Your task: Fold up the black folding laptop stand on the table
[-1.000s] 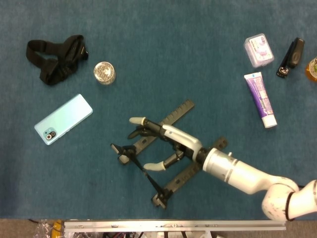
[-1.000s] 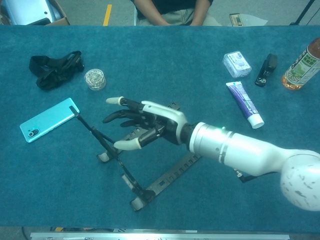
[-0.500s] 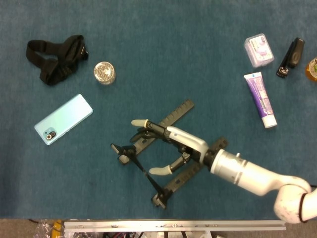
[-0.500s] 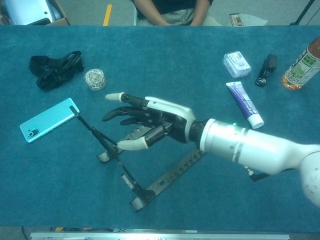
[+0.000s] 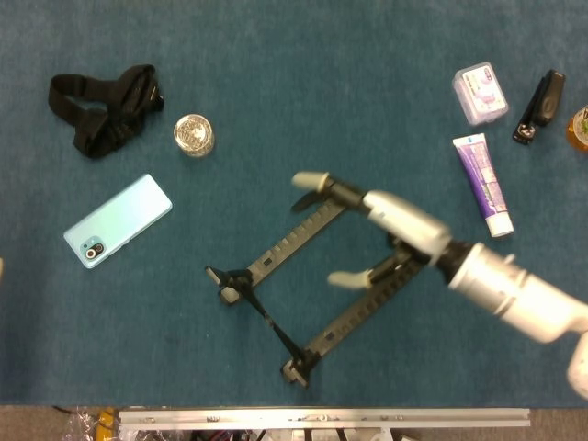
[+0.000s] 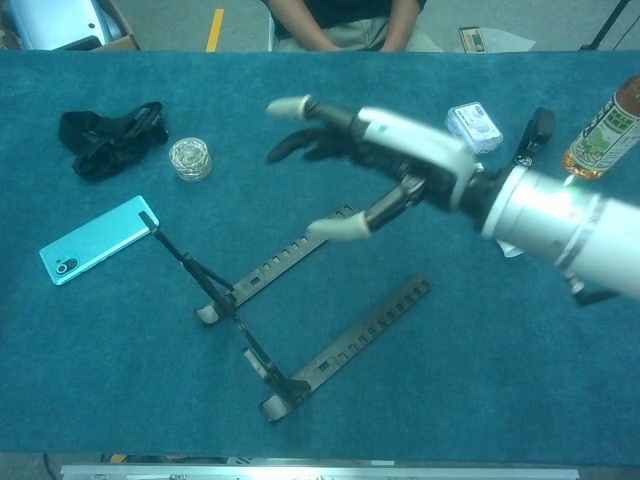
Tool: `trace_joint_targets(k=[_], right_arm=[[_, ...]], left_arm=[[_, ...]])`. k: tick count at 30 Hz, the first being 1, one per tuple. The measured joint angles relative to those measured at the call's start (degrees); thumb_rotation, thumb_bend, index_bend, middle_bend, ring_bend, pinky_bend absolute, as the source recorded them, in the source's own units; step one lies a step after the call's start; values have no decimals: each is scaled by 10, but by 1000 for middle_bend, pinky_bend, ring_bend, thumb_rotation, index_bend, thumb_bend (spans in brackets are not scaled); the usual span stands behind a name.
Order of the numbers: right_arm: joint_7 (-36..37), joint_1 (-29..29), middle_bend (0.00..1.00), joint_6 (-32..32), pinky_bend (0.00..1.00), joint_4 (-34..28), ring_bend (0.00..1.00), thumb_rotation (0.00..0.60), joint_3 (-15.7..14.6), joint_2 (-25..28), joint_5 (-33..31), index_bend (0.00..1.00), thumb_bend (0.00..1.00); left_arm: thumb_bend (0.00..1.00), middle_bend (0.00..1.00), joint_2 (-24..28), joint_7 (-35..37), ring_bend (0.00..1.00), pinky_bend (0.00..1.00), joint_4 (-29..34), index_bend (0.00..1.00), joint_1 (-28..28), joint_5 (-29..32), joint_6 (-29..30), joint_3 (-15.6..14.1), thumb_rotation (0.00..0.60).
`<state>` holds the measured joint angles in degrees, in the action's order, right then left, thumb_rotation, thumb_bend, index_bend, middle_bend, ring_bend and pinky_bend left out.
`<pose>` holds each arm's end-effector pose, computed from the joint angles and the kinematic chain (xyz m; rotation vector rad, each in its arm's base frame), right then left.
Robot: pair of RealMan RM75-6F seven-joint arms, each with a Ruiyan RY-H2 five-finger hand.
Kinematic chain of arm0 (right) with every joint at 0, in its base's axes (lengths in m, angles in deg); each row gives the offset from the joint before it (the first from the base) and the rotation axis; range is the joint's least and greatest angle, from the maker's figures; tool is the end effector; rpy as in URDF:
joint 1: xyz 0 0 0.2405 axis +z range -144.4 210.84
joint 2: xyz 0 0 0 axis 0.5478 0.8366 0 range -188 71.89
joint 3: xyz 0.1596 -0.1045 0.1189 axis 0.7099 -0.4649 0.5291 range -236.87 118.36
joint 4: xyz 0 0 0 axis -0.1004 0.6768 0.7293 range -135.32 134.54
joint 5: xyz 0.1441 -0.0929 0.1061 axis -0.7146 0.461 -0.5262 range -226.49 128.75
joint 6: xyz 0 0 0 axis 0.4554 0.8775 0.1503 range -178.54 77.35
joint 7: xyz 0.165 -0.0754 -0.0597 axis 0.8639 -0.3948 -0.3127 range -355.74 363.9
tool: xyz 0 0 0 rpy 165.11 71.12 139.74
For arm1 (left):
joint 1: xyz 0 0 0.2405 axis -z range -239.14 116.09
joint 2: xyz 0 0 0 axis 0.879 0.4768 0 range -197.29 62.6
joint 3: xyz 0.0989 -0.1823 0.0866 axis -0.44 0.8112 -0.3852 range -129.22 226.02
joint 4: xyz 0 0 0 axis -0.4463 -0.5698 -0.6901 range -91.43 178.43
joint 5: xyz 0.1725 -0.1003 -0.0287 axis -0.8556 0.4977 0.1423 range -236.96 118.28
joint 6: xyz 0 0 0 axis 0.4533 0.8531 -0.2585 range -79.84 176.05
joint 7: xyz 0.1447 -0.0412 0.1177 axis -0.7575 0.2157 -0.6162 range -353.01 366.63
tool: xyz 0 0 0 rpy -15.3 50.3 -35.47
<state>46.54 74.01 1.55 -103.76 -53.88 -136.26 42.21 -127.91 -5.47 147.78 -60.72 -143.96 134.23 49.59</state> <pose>-0.0384 -0.2697 -0.0170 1.9365 -1.9407 1.5023 -0.2644 0.1979 0.1521 -1.3715 -0.9170 -0.7811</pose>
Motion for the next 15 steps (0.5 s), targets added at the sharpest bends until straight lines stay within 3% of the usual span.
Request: trace_joint_targets(k=[7, 15], right_arm=[[-79, -17, 218, 25, 91, -22, 41, 600, 1, 68, -9, 19, 170], [-223, -62, 216, 60, 91, -49, 41, 600, -32, 114, -13, 0, 170]], left_arm=[[276, 128, 20, 32, 49, 123, 11, 163, 24, -14, -53, -14, 600], [276, 106, 5, 42, 21, 107, 0, 113, 42, -21, -79, -21, 600]])
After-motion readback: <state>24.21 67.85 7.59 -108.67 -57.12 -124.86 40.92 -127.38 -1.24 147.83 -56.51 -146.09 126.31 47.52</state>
